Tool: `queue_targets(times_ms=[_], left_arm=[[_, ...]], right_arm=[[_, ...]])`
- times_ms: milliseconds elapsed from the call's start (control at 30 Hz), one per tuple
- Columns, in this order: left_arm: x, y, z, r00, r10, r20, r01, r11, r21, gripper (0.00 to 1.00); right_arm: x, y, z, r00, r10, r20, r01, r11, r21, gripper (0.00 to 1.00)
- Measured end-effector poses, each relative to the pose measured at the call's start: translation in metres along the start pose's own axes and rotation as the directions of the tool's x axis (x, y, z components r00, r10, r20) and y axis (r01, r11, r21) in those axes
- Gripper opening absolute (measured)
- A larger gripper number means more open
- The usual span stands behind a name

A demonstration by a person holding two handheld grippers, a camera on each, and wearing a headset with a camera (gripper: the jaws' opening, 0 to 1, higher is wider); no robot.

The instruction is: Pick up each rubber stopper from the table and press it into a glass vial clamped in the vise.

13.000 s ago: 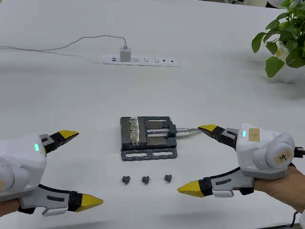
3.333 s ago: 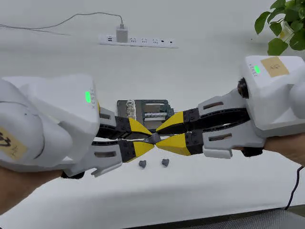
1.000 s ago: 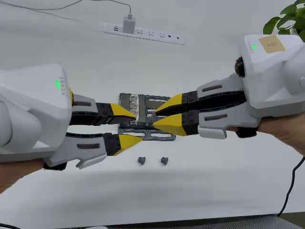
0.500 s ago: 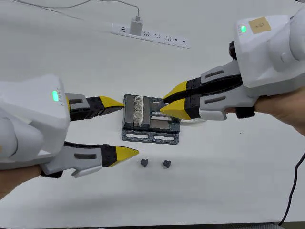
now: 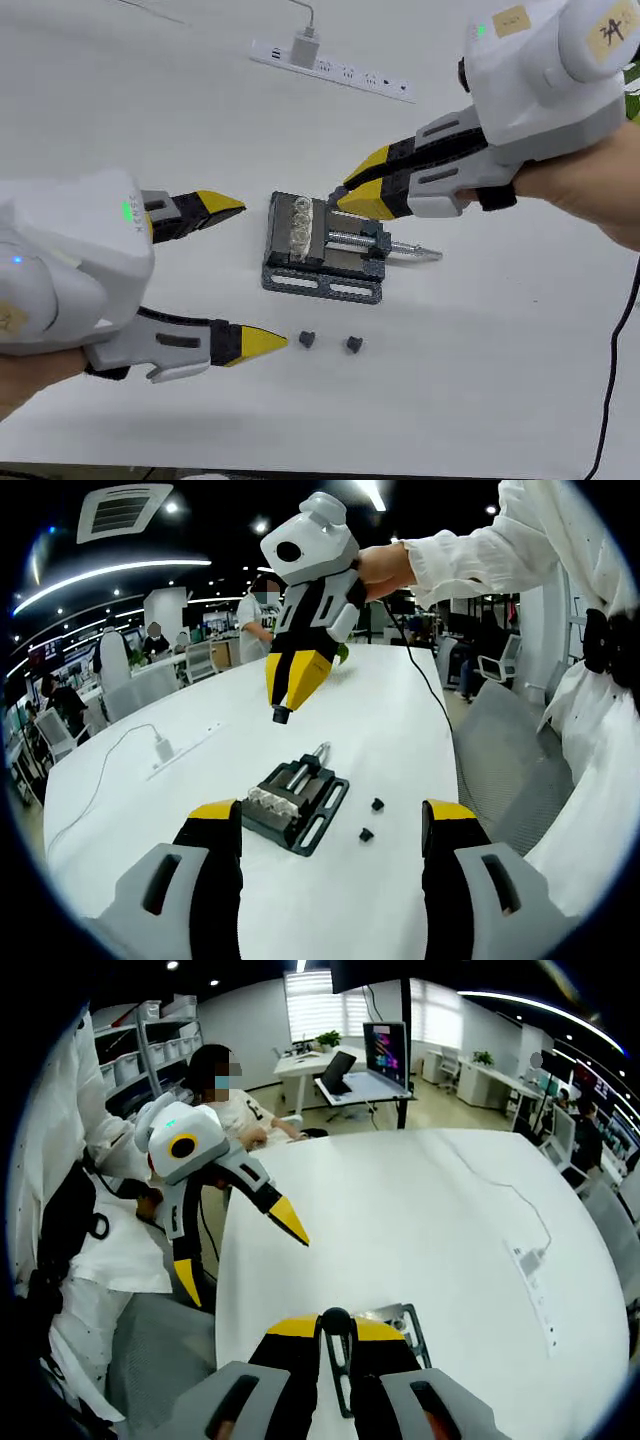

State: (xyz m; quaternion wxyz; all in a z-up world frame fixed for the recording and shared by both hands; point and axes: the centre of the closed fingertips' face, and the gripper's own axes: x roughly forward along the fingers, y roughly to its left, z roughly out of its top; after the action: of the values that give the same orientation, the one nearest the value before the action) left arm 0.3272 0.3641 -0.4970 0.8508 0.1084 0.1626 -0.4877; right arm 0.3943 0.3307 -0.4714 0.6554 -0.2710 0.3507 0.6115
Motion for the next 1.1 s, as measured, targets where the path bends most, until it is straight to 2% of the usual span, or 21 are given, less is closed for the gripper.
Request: queue_targets(times_ms=[267, 333, 533, 667, 933, 1100], left_arm=[[0.003, 0.001, -0.008, 1.0, 0.0, 0.004, 0.0, 1.0, -0.031, 0.84], [0.004, 0.001, -0.01, 1.0, 0.0, 0.008, 0.0, 1.0, -0.024, 0.87], [0.006, 0.002, -0.02, 0.9999, -0.006, -0.011, 0.006, 1.0, -0.03, 0.92], [0.007, 0.001, -0.021, 0.9998, -0.015, 0.01, 0.015, 0.999, -0.041, 0.98], [0.008, 0.005, -0.025, 0.9996, -0.012, 0.025, 0.013, 0.998, -0.057, 0.99], [0.009, 0.006, -0.026, 0.9995, -0.014, 0.029, 0.016, 0.998, -0.068, 0.99]], right_arm=[[0.02, -0.021, -0.007, 0.9966, 0.009, -0.082, -0.01, 1.0, -0.012, 0.06], [0.025, -0.025, -0.009, 0.9954, 0.01, -0.096, -0.011, 1.0, -0.013, 0.06], [0.048, -0.043, -0.021, 0.9872, 0.008, -0.159, -0.011, 1.0, -0.016, 0.06], [0.063, -0.054, -0.03, 0.9807, 0.013, -0.195, -0.015, 1.0, -0.012, 0.06], [0.082, -0.065, -0.045, 0.9688, 0.014, -0.247, -0.018, 1.0, -0.011, 0.06], [0.088, -0.066, -0.05, 0.9642, 0.021, -0.264, -0.024, 1.0, -0.006, 0.06]])
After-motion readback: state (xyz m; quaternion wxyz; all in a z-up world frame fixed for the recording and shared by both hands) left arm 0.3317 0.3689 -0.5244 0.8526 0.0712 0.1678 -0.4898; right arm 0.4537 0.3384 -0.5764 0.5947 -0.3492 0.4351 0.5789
